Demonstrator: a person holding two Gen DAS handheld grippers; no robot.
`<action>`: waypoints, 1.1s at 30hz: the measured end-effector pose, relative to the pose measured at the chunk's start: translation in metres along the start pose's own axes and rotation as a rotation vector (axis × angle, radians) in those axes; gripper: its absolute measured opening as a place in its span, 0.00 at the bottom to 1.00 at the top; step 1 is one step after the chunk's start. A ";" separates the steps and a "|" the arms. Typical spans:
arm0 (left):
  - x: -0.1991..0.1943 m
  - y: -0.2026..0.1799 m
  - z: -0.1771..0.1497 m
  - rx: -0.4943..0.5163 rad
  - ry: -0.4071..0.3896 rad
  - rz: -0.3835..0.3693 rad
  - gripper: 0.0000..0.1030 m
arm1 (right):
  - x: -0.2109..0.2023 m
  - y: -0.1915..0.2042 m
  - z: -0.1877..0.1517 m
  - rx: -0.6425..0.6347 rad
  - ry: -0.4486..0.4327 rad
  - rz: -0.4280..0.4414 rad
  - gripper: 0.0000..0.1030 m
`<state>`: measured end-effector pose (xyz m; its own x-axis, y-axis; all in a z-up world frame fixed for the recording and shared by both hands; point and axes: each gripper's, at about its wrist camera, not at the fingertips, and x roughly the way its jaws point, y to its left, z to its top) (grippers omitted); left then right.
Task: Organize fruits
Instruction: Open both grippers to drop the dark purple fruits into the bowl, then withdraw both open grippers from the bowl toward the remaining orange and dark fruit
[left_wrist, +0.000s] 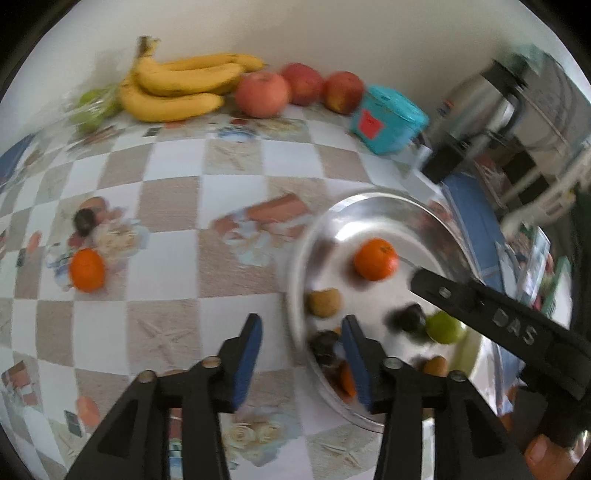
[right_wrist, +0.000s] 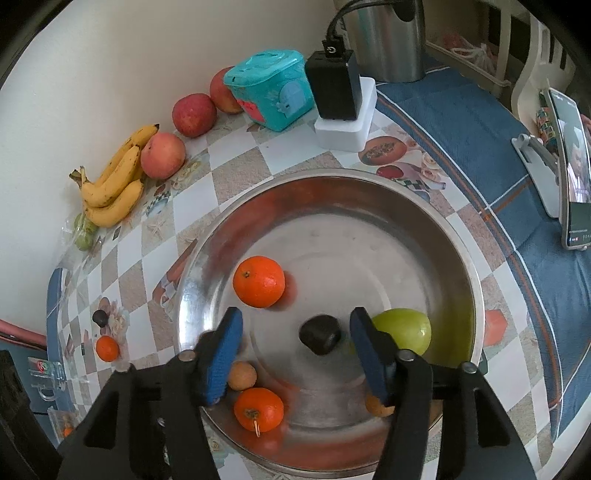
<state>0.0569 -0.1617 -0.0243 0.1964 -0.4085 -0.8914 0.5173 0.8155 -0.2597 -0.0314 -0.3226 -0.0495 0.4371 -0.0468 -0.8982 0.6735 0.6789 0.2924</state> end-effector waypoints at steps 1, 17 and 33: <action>-0.001 0.006 0.001 -0.019 -0.006 0.022 0.55 | 0.000 0.001 0.000 -0.007 0.002 -0.003 0.60; -0.024 0.091 0.012 -0.247 -0.063 0.190 0.63 | 0.005 0.038 -0.013 -0.142 0.027 -0.031 0.61; -0.023 0.110 0.009 -0.287 -0.032 0.269 1.00 | 0.005 0.067 -0.024 -0.263 0.022 -0.042 0.91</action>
<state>0.1167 -0.0666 -0.0294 0.3214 -0.1730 -0.9310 0.1905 0.9749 -0.1154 0.0019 -0.2593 -0.0426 0.3969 -0.0645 -0.9156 0.5114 0.8439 0.1623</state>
